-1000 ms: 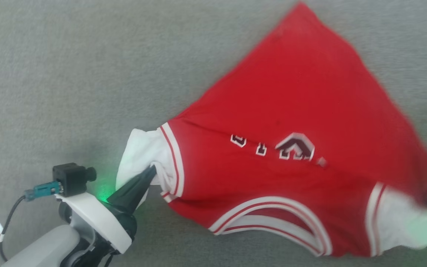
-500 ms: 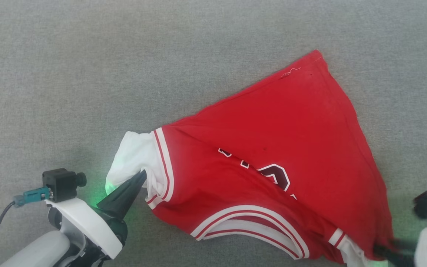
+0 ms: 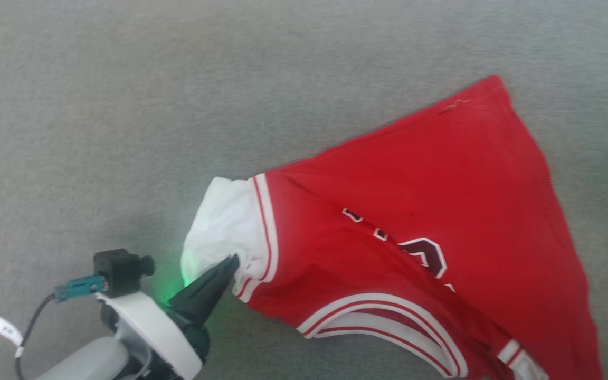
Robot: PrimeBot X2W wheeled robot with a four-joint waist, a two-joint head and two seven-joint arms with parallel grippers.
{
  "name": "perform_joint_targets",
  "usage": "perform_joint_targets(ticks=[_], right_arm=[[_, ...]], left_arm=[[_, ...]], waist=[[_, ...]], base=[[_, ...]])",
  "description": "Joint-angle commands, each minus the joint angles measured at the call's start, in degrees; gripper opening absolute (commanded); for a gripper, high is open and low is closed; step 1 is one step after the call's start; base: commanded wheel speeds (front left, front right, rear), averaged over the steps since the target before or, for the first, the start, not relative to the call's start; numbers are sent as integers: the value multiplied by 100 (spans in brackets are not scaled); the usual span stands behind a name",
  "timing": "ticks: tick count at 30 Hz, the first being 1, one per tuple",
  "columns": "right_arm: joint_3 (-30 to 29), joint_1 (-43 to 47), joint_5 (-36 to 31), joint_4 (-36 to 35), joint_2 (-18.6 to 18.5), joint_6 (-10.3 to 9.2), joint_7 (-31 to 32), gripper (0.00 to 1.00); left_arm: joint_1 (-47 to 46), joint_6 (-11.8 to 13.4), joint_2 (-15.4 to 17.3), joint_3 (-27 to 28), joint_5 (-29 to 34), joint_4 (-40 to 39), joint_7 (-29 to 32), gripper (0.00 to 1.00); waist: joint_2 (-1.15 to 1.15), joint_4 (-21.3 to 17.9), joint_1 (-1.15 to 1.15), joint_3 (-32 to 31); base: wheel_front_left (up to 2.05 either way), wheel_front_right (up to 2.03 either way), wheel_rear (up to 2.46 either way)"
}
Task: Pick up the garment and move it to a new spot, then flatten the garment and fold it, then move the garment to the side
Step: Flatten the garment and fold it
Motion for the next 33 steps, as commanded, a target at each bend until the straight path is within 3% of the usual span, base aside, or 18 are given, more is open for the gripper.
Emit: perform_joint_targets(ticks=[1, 5, 6, 9, 10, 18, 19, 20, 21, 29, 33], right_arm=[[159, -392, -132, 200, 21, 1, -100, 100], [854, -1544, -623, 1034, -61, 1, -254, 100], [1266, -2086, -773, 1510, -8, 1, -215, 100], [1582, -2570, -914, 2000, 17, 1, -162, 100], [1970, -2961, -1068, 2409, 7, 1, -89, 100], [3193, -3549, -1020, 3465, -66, 2, 254, 100], [3295, -3547, -956, 3520, -89, 2, 292, 75], [3373, -3543, -924, 3570, -108, 2, 300, 34], [3397, -3550, -869, 3644, -110, 2, 274, 2], [3141, -3951, -650, 3881, 128, -2, -628, 0], [2831, -4252, -566, 4245, 447, -2, -1245, 0]], left_arm=[[-118, 5, -75, -33, 38, 2, 2, 0], [-287, 5, -247, -177, 70, 37, 2, 0], [-406, 5, -330, -243, 89, 57, 3, 0], [-520, 5, -415, -321, 102, 85, 3, 0], [-622, 5, -485, -389, 117, 120, 3, 0], [-809, 7, -663, -502, 101, 272, 7, 0], [-803, 7, -662, -489, 93, 288, 8, 0], [-794, 7, -658, -470, 86, 300, 7, 0], [-786, 8, -655, -452, 76, 311, 7, 0], [-1050, 8, -488, -321, 164, 377, 5, 0], [-1457, 6, -433, -86, 5, 388, 2, 0]], waist=[[0, 198, 0, 124], [0, 473, 0, 315], [0, 599, 0, 422], [0, 713, 0, 531], [0, 806, 0, 627], [0, 981, 0, 798], [0, 974, 0, 799], [0, 962, 0, 790], [0, 946, 0, 775], [0, 714, 0, 541], [0, 507, 0, 379]], base=[[0, 0, 0], [0, 0, 0], [0, 0, 0], [0, 0, 0], [0, 0, 0], [0, 0, 0], [0, 0, 0], [0, 0, 0], [0, 0, 0], [0, 0, 0], [0, 0, 0]])
